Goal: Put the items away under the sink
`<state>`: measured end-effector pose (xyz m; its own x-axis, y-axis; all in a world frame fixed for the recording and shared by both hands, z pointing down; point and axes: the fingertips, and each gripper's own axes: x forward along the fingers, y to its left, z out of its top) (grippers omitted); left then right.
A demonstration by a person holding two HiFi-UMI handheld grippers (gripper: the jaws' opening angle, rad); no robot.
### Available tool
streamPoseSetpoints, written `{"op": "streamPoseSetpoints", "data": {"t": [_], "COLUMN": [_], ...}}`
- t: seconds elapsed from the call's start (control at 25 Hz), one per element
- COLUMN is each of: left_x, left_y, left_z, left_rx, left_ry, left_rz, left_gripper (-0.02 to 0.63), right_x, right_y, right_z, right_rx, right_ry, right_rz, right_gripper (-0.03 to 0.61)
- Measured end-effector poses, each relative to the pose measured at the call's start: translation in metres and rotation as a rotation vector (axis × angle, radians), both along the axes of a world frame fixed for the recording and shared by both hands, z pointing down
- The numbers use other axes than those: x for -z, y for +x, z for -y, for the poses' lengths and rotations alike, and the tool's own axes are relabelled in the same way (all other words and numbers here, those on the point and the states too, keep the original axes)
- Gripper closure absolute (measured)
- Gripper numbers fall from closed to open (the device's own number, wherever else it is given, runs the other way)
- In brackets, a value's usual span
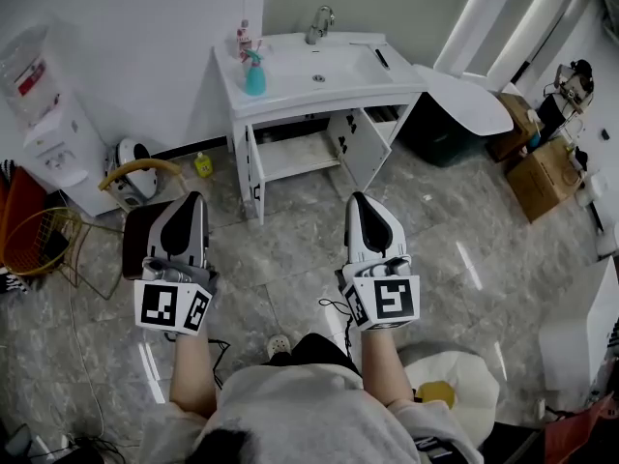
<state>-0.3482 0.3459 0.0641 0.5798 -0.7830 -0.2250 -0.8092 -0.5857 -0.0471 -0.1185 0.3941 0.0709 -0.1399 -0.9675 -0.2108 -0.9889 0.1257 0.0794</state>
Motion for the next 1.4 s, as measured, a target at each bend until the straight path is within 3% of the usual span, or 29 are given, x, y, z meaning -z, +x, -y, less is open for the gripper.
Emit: {"op": "streamPoseSetpoints", "data": {"t": [0.4,1.04,1.4], "left_x": [-0.003,0.024,0.020], "left_y": [0.002,0.065,0.093], "left_z": [0.057,0.238,0.307], "left_rx": [0.008,0.081,0.125], "left_ry": [-0.007,0.030,0.039], "left_rz": [-0.019,-0.013,-0.023], "left_gripper": [0.615,0.615,0.615], "right_x": [-0.004,0.024,0.016], "right_y": [0.005,0.066,0.090], "right_z": [0.059,0.263,0.344], "right_rx": [0.009,0.106,0.168], "right_ry": [-0.009,0.029,0.023], "right_rz": [-0.018,-0.018,-0.023], "right_gripper": [0.569,0.569,0.569]}}
